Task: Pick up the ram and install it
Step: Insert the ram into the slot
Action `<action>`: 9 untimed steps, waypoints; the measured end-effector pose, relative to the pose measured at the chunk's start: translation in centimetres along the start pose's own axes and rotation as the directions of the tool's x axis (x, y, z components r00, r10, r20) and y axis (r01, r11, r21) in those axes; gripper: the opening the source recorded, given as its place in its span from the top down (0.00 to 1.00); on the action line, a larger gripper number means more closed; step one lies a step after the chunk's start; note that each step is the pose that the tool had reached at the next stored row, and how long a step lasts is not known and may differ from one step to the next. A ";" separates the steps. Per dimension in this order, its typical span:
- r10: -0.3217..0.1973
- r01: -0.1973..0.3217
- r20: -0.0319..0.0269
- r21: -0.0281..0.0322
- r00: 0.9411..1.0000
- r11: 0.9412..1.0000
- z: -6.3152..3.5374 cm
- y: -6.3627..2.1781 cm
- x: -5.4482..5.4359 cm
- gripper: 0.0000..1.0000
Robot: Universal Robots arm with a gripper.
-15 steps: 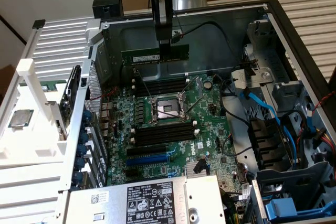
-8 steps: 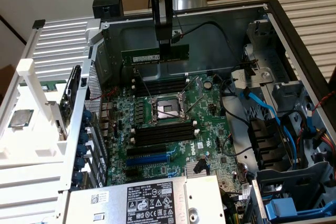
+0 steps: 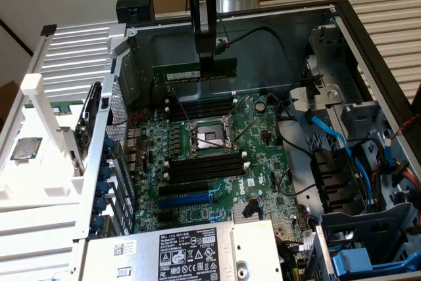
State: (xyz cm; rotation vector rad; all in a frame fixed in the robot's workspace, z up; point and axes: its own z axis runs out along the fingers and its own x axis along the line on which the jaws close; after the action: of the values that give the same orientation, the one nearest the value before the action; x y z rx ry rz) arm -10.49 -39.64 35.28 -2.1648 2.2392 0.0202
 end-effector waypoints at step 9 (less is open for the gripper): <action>0.000 0.000 -0.002 0.000 1.000 1.000 1.95 0.03 0.1 0.88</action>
State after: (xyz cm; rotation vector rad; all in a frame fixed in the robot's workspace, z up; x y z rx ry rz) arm -10.50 -39.65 33.33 -2.1653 2.2403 0.0176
